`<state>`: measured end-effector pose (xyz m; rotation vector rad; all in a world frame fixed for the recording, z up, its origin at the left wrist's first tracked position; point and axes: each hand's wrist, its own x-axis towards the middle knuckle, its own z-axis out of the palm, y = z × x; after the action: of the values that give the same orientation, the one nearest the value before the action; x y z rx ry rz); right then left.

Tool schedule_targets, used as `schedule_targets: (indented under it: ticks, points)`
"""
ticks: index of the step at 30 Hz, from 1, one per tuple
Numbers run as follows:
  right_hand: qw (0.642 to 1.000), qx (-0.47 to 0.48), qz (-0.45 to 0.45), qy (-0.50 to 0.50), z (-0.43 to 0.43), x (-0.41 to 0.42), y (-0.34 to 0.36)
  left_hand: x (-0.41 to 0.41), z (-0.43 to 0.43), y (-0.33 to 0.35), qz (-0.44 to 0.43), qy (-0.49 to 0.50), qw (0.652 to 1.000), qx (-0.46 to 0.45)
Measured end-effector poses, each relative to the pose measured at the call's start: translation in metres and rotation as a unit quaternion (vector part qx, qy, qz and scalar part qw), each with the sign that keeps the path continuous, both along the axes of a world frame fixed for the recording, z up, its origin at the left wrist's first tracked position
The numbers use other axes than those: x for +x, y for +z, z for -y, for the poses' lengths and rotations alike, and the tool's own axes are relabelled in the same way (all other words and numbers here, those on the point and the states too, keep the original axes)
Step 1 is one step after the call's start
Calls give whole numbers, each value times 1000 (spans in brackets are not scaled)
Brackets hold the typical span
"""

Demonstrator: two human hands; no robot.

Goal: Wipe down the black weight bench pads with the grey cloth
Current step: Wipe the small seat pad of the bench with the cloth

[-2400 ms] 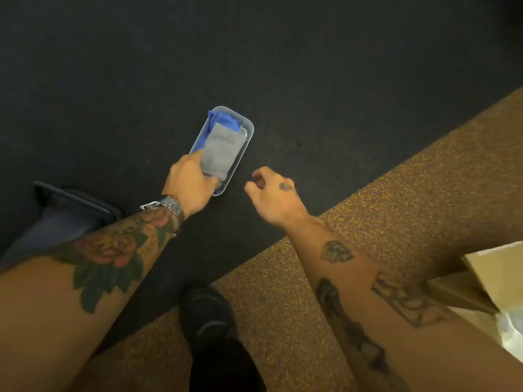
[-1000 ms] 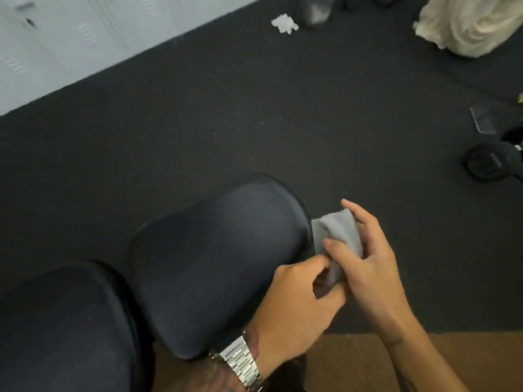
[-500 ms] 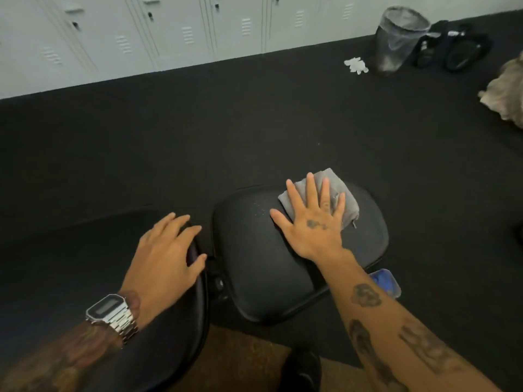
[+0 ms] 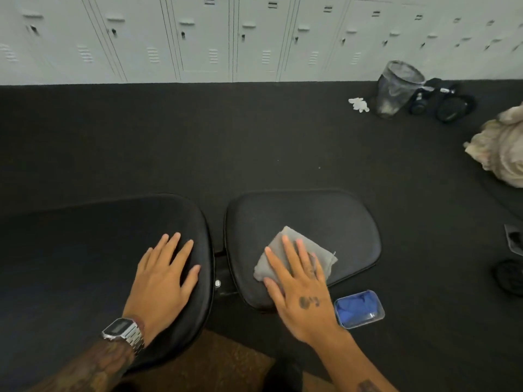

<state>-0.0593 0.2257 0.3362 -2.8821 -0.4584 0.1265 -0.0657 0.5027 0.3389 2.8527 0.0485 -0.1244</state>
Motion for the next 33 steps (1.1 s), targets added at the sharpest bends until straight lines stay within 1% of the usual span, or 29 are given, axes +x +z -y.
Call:
schedule_targets:
  ticks: [3, 6, 8, 10, 13, 15, 17, 20, 23, 26, 28, 30, 33]
  points:
    - [996, -42, -18, -79, 46, 16, 6, -2, -2, -10, 15, -1, 1000, -13]
    - [983, -45, -36, -176, 79, 54, 17, -3, -3, -16, 26, -4, 999, -22]
    - [970, -38, -73, -230, 88, 86, 21, -2, -3, -19, 33, -6, 999, -23]
    - [962, -49, -91, -254, 84, 114, 24, -3, -3, -20, 35, -5, 999, -24]
    - [970, -64, -84, -219, 52, 142, 23, -3, -3, -22, 39, 0, 999, -25]
    - [982, -72, -89, -148, 18, 152, 20, -2, -4, -22, 45, 2, 999, -24]
    - [993, -86, -69, -49, -21, 149, 16, -2, -4, -22, 49, 2, 999, -21]
    - [991, -100, -21, 89, -68, 121, 3, -3, -3, -23, 56, 4, 998, -20]
    - [987, -69, 7, 147, -78, 76, -2, -3, -2, -23, 61, 3, 998, -16]
    - [987, -53, 15, 154, -54, 26, -2, -3, -3, -22, 62, 6, 998, -13]
    - [990, -48, 3, 133, -28, -2, 1, -4, -3, -22, 65, 8, 998, -15]
    - [995, -50, -19, 88, 0, -14, 5, -3, -4, -23, 69, 10, 997, -15]
    - [999, -28, -42, -5, 41, -6, 12, -4, -3, -22, 73, 9, 997, -16]
